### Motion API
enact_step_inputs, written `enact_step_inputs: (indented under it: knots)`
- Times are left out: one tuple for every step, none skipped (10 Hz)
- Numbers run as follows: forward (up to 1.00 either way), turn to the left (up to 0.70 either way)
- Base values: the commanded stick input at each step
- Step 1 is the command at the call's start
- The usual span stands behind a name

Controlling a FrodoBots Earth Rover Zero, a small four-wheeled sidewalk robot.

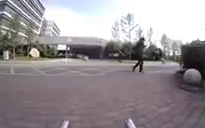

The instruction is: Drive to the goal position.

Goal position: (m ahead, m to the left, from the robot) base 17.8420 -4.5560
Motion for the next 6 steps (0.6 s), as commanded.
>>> enact_step_inputs:
  knots:
    - [0.45,-0.27]
    - [0.45,-0.27]
    - [0.45,-0.27]
    - [0.45,-0.27]
    - [0.45,-0.27]
    - [0.45,-0.27]
